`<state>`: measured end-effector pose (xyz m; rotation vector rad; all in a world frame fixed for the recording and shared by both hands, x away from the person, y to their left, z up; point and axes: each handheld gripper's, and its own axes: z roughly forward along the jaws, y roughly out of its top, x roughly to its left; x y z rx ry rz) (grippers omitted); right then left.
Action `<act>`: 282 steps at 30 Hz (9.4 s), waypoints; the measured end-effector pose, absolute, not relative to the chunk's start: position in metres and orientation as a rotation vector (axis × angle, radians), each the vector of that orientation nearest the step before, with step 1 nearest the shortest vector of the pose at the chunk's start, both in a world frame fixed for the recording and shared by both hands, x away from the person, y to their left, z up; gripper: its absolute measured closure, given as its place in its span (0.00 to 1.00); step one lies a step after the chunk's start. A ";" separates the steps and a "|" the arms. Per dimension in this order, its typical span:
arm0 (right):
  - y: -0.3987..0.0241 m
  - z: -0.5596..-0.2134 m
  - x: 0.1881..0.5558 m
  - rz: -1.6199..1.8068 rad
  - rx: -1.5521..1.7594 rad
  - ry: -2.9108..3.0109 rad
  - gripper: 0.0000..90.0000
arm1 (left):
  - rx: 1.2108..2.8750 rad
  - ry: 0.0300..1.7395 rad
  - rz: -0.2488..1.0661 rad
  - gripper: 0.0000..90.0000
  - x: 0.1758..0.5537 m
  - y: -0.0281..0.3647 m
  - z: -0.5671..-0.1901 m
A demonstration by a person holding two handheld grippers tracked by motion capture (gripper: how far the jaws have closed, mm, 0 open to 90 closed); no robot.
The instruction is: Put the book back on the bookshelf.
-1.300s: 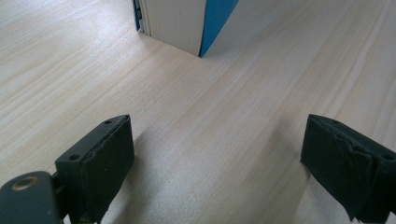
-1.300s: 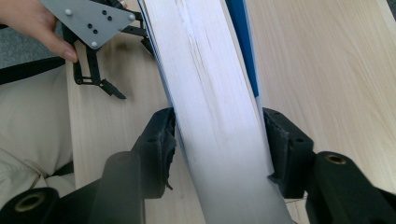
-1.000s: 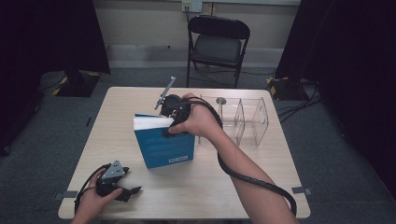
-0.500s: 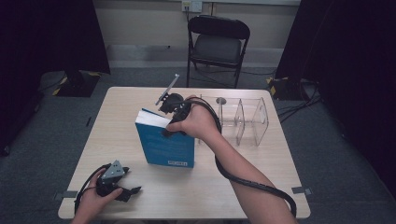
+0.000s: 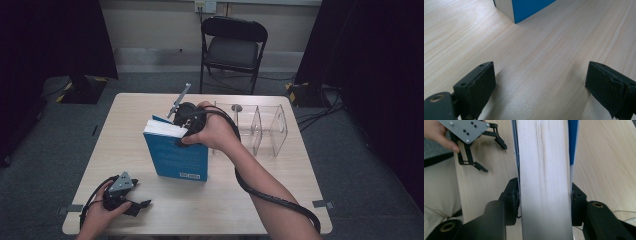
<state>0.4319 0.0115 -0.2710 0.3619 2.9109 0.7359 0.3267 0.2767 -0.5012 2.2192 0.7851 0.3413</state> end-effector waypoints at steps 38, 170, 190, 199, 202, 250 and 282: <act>0.005 -0.303 0.442 0.478 0.375 3.035 0.57 | 2.218 0.786 0.339 0.09 0.327 0.276 -0.501; -0.108 -0.260 0.400 0.452 0.840 2.944 0.68 | 2.238 0.799 0.324 0.00 0.327 0.273 -0.502; -0.131 -0.245 0.394 0.427 0.903 2.915 0.68 | 2.235 0.800 0.326 0.00 0.327 0.272 -0.502; -0.144 -0.243 0.393 0.418 0.934 2.903 0.68 | 2.235 0.805 0.328 0.00 0.327 0.272 -0.502; -0.149 -0.243 0.393 0.418 0.950 2.899 0.68 | 2.234 0.806 0.328 0.00 0.327 0.272 -0.502; -0.247 -0.243 0.382 0.365 1.260 2.731 0.68 | 2.233 0.806 0.328 0.00 0.327 0.272 -0.502; -0.282 -0.248 0.394 0.366 1.428 2.634 0.68 | 2.234 0.807 0.327 0.00 0.327 0.272 -0.502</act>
